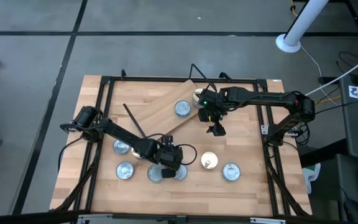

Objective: Stack canned seafood by type on shelf
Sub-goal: Stack the yellow blue tuna can on top of the yellow blue tuna can on the shelf

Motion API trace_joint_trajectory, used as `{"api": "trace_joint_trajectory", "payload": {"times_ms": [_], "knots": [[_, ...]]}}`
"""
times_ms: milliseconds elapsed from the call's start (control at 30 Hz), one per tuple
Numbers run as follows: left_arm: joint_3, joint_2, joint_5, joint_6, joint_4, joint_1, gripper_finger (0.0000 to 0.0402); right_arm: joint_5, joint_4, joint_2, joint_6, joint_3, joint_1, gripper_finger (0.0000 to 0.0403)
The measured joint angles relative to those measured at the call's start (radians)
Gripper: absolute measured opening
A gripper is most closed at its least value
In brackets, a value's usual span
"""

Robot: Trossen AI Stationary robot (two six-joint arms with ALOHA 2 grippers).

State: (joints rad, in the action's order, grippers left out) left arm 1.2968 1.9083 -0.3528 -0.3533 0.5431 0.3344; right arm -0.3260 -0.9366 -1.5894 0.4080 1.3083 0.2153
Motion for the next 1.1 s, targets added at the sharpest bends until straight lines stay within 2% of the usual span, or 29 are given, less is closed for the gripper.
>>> {"api": "trace_joint_trajectory", "payload": {"times_ms": [833,1100], "knots": [[-0.035,0.036,0.01,-0.071,-0.016,0.001,0.0143,0.0,0.02,0.0,0.001,-0.001,0.0,0.0289],[-0.033,0.046,-0.012,-0.023,-0.003,0.001,0.0089,0.0,0.045,0.0,0.001,-0.001,0.0,0.0289]]}}
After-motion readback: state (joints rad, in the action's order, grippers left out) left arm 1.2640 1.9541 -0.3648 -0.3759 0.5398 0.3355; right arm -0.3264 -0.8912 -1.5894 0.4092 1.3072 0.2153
